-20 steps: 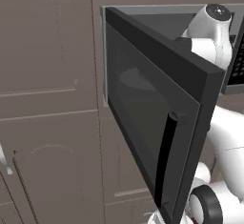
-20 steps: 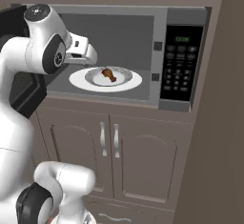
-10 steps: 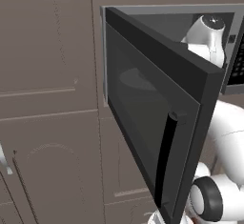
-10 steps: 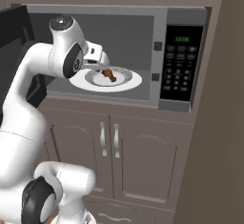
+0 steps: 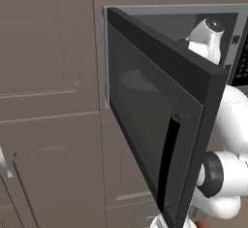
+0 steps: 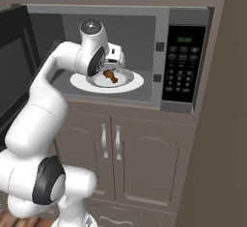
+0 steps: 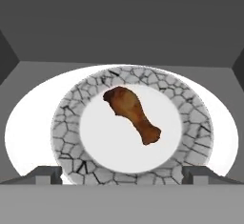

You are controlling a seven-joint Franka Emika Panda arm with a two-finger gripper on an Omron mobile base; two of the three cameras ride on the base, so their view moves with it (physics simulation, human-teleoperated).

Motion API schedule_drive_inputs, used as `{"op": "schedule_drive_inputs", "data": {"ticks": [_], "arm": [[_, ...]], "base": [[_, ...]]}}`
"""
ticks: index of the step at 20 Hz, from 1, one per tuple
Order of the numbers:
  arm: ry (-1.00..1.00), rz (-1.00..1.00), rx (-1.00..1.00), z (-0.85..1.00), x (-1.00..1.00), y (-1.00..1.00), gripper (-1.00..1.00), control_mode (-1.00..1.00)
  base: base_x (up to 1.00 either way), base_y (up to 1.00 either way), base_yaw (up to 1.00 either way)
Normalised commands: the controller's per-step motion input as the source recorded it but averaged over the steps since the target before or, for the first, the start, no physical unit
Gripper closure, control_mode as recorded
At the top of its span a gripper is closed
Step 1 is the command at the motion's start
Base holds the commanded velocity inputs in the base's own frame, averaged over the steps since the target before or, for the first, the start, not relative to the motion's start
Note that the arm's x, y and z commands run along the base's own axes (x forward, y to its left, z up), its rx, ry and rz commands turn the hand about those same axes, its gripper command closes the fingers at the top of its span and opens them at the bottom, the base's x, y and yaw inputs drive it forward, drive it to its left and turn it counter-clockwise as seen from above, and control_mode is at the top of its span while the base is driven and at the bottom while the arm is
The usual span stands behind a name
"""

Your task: Pick the chicken drumstick from the microwave and place it on plate located on the counter.

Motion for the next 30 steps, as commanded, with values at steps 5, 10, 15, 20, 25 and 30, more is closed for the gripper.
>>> {"op": "schedule_drive_inputs", "data": {"ticks": [5, 10, 15, 20, 25, 30], "arm": [[0.0, 0.03, 0.0, -0.49, 0.7, 0.0, -1.0, -1.0], [0.0, 0.04, 0.0, -0.44, 0.54, -0.01, -1.0, -1.0], [0.01, 0.04, 0.0, -0.25, 0.43, -0.06, -1.0, -1.0], [0.01, 0.05, 0.0, -0.22, 0.36, -0.06, -1.0, -1.0], [0.01, 0.01, 0.0, -0.23, 0.07, 0.0, -1.0, -1.0], [0.04, 0.0, 0.0, -0.24, 0.03, 0.0, -1.0, -1.0]], "base": [[0.0, 0.0, 0.0], [0.0, 0.0, 0.0], [0.0, 0.0, 0.0], [0.0, 0.0, 0.0], [0.0, 0.0, 0.0], [0.0, 0.0, 0.0]]}}
